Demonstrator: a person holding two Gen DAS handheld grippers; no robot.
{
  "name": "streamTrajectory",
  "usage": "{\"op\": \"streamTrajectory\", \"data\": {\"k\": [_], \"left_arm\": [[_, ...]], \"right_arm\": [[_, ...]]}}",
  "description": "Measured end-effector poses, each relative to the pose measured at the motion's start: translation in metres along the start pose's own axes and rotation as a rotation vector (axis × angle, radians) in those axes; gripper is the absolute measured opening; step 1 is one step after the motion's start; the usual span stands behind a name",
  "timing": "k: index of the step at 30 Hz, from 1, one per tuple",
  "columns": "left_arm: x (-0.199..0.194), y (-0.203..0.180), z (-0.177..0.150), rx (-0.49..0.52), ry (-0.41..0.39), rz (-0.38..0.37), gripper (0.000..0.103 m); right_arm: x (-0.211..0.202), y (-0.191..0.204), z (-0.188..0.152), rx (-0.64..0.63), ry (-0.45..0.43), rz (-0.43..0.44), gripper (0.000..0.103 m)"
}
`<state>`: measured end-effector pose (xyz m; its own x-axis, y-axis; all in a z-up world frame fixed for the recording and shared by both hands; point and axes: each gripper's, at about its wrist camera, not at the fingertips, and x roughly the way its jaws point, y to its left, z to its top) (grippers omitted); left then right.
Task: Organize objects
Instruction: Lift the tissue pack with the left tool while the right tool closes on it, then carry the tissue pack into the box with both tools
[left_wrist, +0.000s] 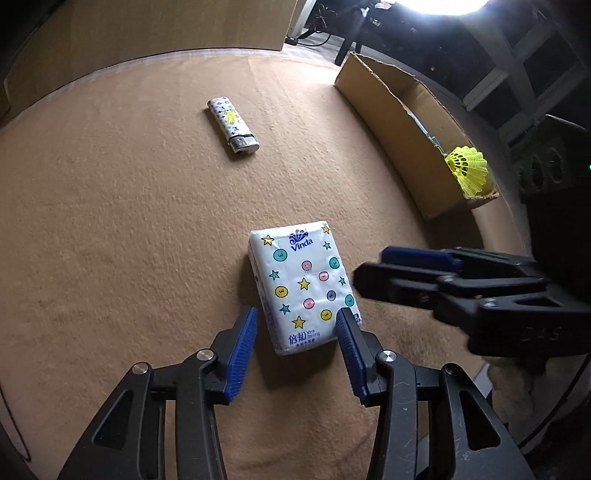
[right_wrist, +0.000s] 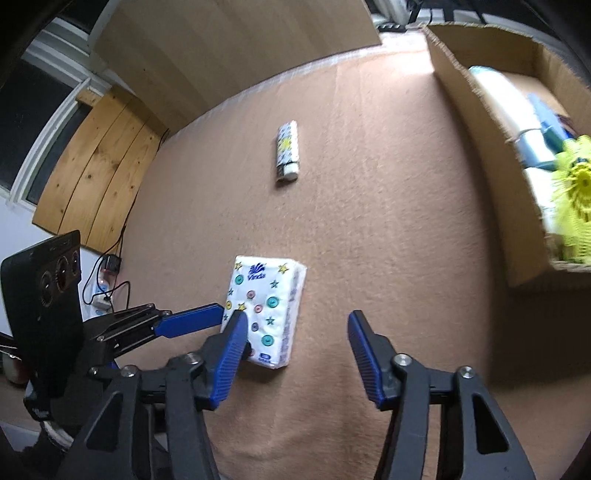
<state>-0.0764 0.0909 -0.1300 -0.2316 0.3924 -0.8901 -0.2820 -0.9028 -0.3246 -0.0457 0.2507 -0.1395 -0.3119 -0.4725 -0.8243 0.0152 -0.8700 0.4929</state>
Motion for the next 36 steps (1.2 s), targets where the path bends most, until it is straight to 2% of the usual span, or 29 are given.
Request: {"op": "streamTrajectory", "data": {"k": [5, 9, 13, 21, 30, 36], "left_arm": [[0.0, 0.002, 0.002, -0.009, -0.002, -0.01, 0.046], [0.006, 0.002, 0.01, -0.003, 0.002, -0.033, 0.037], [0.005, -0.002, 0.008, 0.018, 0.001, -0.031, 0.036], [0.005, -0.011, 0.008, 0.03, -0.007, -0.024, 0.035], [-0.004, -0.043, 0.025, 0.078, -0.055, -0.042, 0.034], [-0.019, -0.074, 0.057, 0.149, -0.113, -0.049, 0.034]], "right_arm": [[0.013, 0.006, 0.0, -0.01, 0.027, 0.023, 0.04], [0.018, 0.007, 0.003, -0.015, 0.044, 0.043, 0.033], [0.023, 0.005, 0.004, -0.007, 0.061, 0.068, 0.026], [0.024, -0.001, 0.005, 0.0, 0.064, 0.068, 0.024], [-0.012, -0.012, 0.01, 0.01, -0.013, 0.061, 0.024], [-0.053, -0.024, 0.03, 0.007, -0.105, 0.035, 0.024]]}}
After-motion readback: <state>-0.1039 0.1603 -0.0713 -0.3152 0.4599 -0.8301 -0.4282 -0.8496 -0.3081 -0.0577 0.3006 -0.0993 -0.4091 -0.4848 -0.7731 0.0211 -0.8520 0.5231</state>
